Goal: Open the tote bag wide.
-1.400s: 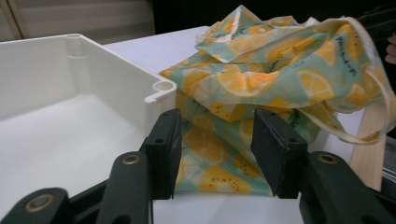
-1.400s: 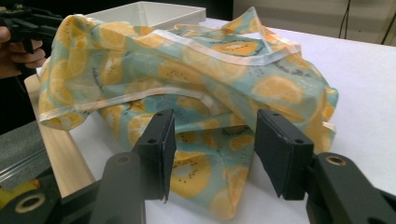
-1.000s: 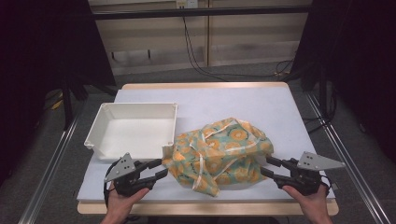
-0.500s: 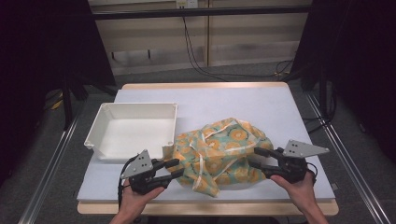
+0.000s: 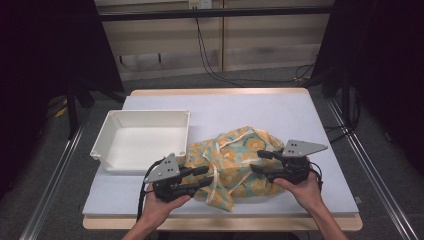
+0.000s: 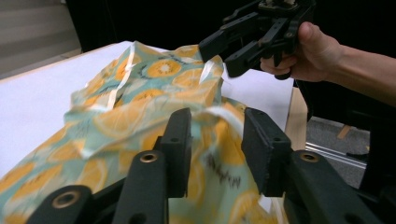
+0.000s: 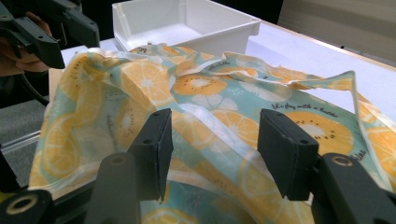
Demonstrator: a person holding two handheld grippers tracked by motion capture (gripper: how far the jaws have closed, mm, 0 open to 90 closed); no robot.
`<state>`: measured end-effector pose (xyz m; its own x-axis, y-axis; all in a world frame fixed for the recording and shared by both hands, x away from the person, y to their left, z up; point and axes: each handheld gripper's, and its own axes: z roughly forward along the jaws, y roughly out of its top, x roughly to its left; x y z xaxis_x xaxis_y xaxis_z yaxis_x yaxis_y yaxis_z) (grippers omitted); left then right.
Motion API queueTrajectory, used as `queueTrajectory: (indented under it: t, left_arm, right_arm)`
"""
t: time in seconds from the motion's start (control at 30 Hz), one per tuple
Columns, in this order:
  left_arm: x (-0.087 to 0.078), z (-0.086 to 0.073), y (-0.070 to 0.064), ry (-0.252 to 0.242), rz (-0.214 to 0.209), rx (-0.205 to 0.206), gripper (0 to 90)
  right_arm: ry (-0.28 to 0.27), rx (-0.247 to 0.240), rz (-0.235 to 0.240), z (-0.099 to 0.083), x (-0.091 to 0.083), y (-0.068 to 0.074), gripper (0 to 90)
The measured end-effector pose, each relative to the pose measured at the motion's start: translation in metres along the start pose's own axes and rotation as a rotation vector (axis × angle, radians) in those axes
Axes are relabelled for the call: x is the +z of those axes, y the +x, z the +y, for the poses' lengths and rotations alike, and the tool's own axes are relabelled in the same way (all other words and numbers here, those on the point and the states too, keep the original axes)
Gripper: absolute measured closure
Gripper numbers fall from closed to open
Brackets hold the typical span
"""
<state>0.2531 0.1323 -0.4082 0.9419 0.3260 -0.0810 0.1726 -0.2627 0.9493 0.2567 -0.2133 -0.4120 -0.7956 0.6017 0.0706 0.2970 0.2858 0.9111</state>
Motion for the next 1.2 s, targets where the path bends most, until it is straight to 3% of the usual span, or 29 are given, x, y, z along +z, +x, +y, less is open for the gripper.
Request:
queueTrajectory:
  t: [0.1,0.17,0.23,0.27,0.33,0.43,0.5,0.57,0.7,0.8,0.9,1.03,1.2]
  left_arm:
    - [0.012,0.001,0.002,-0.004,-0.031,-0.019,56.3]
    - [0.017,0.002,0.001,0.015,-0.018,0.007,50.7]
    - [0.021,0.002,-0.001,0.009,-0.020,-0.006,48.7]
    - [0.024,0.001,-0.002,0.034,-0.006,0.001,49.5]
    - [0.027,-0.002,-0.001,0.065,0.002,0.017,57.6]
    - [0.020,-0.005,0.007,0.052,0.016,-0.002,78.3]
    - [0.013,-0.004,0.012,0.041,0.034,-0.013,84.5]
    - [0.004,-0.004,0.019,0.033,0.050,-0.029,87.4]
    - [-0.011,-0.005,0.024,0.027,0.074,-0.032,88.4]
    - [-0.024,-0.008,0.027,0.028,0.086,-0.041,88.9]
    - [-0.033,-0.013,0.027,0.045,0.078,-0.036,89.1]
    - [-0.034,-0.019,0.030,0.064,0.111,-0.036,89.0]
    - [-0.033,-0.020,0.044,0.037,0.123,-0.092,87.8]
  right_arm:
    - [-0.007,0.003,0.010,0.000,0.003,-0.001,45.0]
    - [0.003,-0.005,0.014,-0.001,0.007,-0.001,44.4]
    - [0.014,-0.006,0.022,-0.002,0.012,-0.002,45.0]
    - [0.017,-0.004,0.025,-0.003,0.014,-0.002,46.1]
    - [0.026,0.001,0.031,-0.006,0.018,-0.004,52.5]
    - [0.018,0.017,0.041,-0.008,0.018,-0.008,72.5]
    - [-0.006,0.034,0.054,-0.006,0.013,-0.013,85.5]
    - [-0.024,0.050,0.055,-0.004,0.010,-0.019,90.0]
    - [-0.023,0.056,0.033,0.001,0.010,-0.027,90.0]
    - [-0.052,0.084,0.040,0.006,0.008,-0.035,90.0]
    - [-0.040,0.067,0.029,0.013,0.012,-0.040,90.0]
    - [-0.037,0.068,0.033,0.023,0.022,-0.046,90.0]
    - [-0.043,0.074,0.054,0.034,0.038,-0.055,90.0]
